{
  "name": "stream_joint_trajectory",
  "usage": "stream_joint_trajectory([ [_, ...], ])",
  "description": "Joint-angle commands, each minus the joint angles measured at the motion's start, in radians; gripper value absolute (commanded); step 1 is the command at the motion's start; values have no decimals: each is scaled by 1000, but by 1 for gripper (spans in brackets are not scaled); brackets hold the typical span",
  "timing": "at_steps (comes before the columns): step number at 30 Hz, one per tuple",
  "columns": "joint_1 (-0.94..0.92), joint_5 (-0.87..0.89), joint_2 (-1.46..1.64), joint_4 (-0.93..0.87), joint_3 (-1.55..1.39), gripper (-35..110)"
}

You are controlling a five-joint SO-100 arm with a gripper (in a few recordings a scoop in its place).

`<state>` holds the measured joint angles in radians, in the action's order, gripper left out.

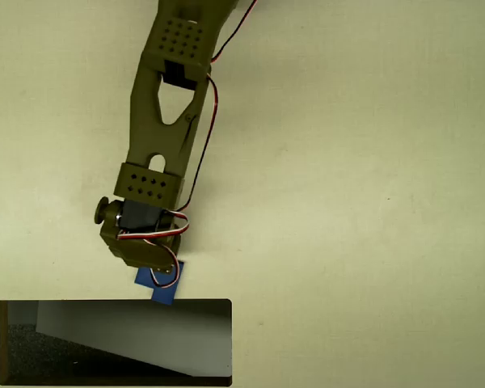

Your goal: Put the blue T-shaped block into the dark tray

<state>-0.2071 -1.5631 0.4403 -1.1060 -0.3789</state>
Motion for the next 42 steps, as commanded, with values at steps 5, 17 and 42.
stream_joint_trajectory([
  [5,-18,-49,-26,124,26,0],
  [17,48,287,-187,1032,-2,0],
  [42,175,41,-518,1651,94,0],
])
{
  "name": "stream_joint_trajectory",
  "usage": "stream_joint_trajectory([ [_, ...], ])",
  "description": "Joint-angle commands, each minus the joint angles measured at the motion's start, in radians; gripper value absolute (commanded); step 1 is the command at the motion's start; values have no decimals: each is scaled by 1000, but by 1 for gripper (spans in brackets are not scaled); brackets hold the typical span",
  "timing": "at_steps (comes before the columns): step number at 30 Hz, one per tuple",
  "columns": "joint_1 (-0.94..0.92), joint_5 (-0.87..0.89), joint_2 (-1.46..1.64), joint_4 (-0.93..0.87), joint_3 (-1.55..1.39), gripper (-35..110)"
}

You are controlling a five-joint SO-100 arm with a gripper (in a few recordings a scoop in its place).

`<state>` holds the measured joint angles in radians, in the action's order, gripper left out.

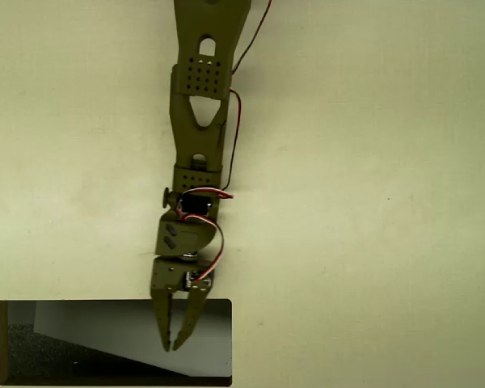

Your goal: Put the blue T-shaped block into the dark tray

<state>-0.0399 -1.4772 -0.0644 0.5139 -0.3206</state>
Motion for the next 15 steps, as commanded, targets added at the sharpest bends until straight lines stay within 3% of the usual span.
stream_joint_trajectory([
  [1,21,-61,-28,37,37,0],
  [15,75,-110,-91,149,23,0],
])
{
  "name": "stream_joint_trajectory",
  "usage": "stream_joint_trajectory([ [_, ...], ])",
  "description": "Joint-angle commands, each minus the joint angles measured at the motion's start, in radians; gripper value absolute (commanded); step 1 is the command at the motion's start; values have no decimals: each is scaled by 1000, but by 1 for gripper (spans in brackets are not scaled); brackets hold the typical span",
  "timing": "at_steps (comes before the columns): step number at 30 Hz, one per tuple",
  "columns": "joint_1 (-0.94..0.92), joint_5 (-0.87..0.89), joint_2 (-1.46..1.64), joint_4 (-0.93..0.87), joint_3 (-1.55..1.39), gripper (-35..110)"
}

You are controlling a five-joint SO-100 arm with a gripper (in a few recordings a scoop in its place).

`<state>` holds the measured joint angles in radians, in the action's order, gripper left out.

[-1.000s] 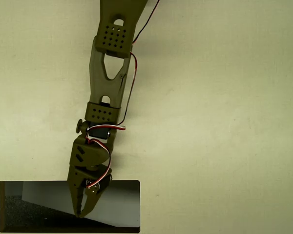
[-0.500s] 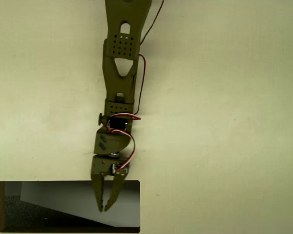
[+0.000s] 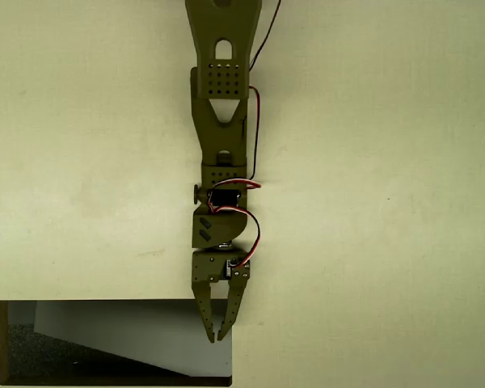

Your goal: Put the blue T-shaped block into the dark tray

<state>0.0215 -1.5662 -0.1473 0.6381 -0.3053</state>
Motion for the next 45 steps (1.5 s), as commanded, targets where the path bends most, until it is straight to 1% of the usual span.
stream_joint_trajectory([
  [1,14,-21,-8,25,8,0],
  [3,9,25,-8,32,6,0],
  [4,6,21,-8,34,5,0],
  [6,6,-49,-8,23,5,0],
  [45,6,-48,-8,23,5,0],
])
